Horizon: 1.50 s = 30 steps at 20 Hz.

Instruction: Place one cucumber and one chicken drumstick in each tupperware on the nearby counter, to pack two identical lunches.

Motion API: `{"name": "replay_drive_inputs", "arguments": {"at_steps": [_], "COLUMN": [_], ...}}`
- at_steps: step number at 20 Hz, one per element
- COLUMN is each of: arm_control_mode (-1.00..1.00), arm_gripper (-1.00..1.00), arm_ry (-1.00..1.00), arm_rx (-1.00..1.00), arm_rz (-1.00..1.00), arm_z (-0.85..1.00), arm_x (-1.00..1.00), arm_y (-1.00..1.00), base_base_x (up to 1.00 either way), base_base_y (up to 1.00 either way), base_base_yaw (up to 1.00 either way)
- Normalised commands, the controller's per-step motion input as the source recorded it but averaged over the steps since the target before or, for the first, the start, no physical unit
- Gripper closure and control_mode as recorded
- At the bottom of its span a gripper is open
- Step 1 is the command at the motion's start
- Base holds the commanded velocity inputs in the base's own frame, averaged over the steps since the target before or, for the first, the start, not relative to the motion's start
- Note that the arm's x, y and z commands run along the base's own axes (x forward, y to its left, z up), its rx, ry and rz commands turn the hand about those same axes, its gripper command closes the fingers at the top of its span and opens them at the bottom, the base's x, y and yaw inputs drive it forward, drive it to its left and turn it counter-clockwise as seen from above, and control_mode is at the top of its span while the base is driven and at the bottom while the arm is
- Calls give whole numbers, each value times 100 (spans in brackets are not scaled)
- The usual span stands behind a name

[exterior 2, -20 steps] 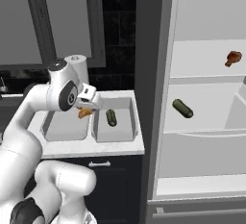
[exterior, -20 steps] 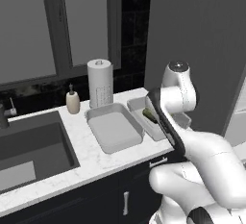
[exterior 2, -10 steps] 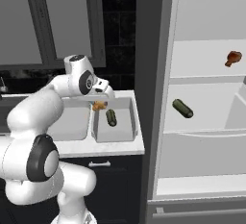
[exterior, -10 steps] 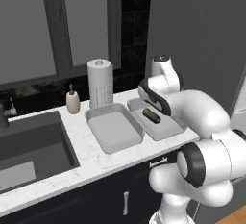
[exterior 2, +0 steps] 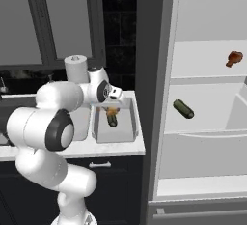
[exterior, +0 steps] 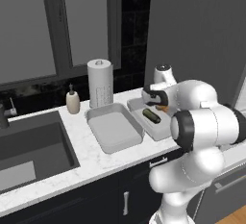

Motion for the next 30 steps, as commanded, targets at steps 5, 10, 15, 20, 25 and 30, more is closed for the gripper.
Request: {"name": "replay_drive_inputs", "arguments": {"at_steps": [5, 10, 15, 20, 25, 30], "arm_control_mode": [-100, -100, -100, -100, -100, -100], "arm_gripper": [100, 100, 100, 100, 100, -100], "arm_ry": [1, 0, -7, -9, -2, -3], "arm_rx": [0, 0, 0, 0, 0, 0], "arm_rz": [0, 0, 0, 0, 0, 0], "arm_z": [-28, -43, -38, -30, 0, 0], "arm_x": [11, 0, 0, 0, 0, 0], "arm_y": [-17, -6, -12, -7, -1, 0], "base_base_x": [0, 0, 0, 0, 0, 0], "base_base_y": [0, 0, 0, 0, 0, 0], "base_base_yaw": [0, 0, 0, 0, 0, 0]}}
